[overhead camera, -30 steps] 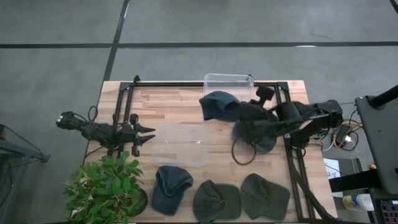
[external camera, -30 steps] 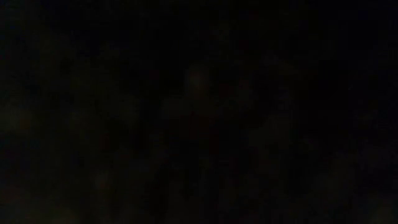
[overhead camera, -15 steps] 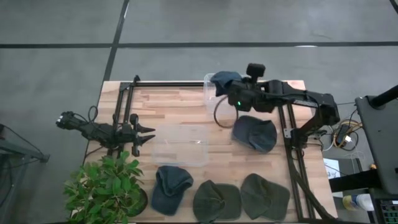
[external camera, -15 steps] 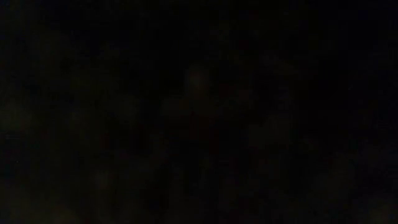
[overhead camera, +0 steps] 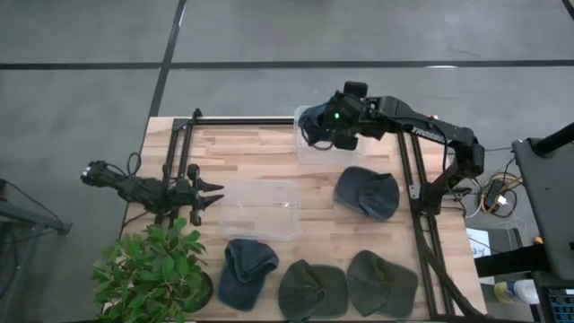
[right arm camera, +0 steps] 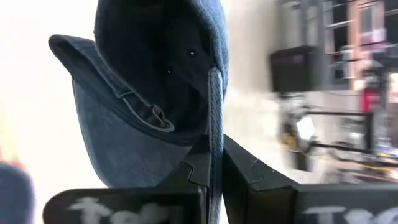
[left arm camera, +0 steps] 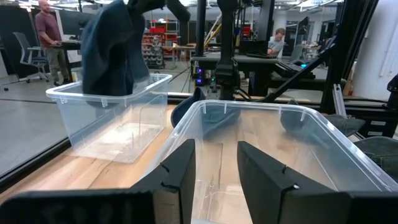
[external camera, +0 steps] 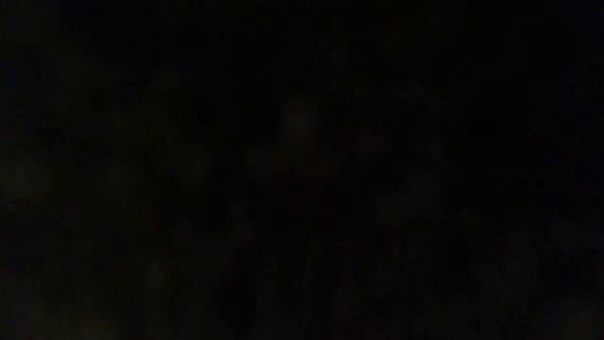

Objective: Pick & Place hat
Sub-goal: Put the middle blue cap into the top transparent bin

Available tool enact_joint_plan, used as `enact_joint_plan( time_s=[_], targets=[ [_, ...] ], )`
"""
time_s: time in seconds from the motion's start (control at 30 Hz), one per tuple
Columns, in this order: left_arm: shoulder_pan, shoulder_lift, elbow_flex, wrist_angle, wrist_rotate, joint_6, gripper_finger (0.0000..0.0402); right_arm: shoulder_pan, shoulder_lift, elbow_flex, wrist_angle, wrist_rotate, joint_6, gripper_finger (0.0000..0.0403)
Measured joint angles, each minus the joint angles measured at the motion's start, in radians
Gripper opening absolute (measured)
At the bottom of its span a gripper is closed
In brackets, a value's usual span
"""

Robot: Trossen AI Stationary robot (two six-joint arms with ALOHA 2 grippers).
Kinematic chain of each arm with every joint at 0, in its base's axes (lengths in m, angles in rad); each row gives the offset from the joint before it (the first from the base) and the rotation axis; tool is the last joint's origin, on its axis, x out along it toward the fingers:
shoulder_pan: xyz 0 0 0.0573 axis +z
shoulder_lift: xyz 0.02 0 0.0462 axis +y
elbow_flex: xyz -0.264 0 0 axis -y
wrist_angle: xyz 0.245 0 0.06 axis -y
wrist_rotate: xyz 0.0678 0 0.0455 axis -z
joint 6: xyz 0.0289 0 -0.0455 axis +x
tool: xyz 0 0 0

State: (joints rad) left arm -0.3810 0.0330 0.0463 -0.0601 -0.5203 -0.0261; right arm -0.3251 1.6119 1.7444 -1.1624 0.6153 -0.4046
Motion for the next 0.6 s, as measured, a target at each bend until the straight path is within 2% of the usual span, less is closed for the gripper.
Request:
enact_joint_plan(
  time_s=[0.1,0.27,0.47,0.6],
  targets=[
    [0.000,0.000,0.000,0.000,0.001,0.000,0.0112,-0.056,0.018,0.000,-0.001,-0.083,-0.008,0.0012],
    [0.000,0.001,0.000,0.000,0.001,0.000,0.0112,-0.122,0.050,0.001,-0.001,-0.156,-0.048,0.0012],
    [0.000,0.001,0.000,0.000,0.001,0.000,0.0112,-0.190,0.102,0.001,-0.004,-0.349,-0.074,0.0012],
    [0.000,0.001,0.000,0.000,0.000,0.000,0.0112,-0.219,0.152,0.001,-0.007,-0.378,-0.071,0.0012]
  ],
)
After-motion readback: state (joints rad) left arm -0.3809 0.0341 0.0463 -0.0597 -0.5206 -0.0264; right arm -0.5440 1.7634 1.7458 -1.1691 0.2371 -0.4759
